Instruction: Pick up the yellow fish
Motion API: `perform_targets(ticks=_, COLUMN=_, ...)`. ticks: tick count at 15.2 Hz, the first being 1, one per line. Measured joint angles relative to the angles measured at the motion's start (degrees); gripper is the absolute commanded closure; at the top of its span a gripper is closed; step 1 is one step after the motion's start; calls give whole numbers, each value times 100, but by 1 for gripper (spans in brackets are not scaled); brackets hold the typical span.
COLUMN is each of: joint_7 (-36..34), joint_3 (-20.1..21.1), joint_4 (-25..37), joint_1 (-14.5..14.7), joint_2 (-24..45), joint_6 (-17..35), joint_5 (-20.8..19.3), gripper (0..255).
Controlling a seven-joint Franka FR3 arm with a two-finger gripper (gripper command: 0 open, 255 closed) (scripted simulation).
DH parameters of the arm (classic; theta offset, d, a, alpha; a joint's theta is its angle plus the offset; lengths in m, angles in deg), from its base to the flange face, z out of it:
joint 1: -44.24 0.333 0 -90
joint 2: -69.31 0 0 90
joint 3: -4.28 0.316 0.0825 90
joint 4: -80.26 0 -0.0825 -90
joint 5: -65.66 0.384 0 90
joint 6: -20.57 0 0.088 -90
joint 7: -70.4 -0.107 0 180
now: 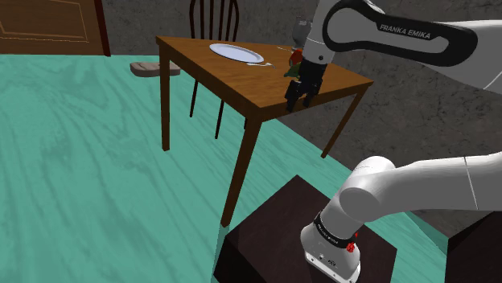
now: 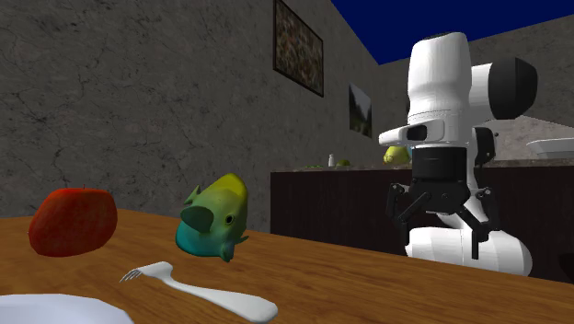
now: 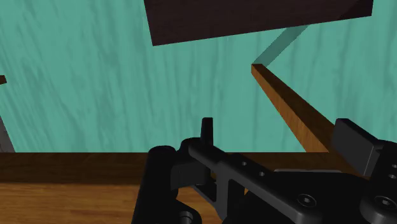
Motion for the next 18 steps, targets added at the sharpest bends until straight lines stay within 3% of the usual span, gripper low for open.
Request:
perform_targets(ticks=4, joint_7=286, joint_3=-268, joint_4=146, joint_1=-36, joint_2=203, joint_6=226, joint_5=-67, gripper=0)
perform_targets(ticks=10, joint_7=1162, joint_3=-1046, joint_4=918, joint_1=-50, joint_2=966, joint_6=665, joint_5=-76, gripper=0)
perform_targets(ticks=18, joint_7=2480, joint_3=-2133, joint_4=2333, joint_1=125, joint_2=2250, joint_6=1001, joint_5=481, gripper=0)
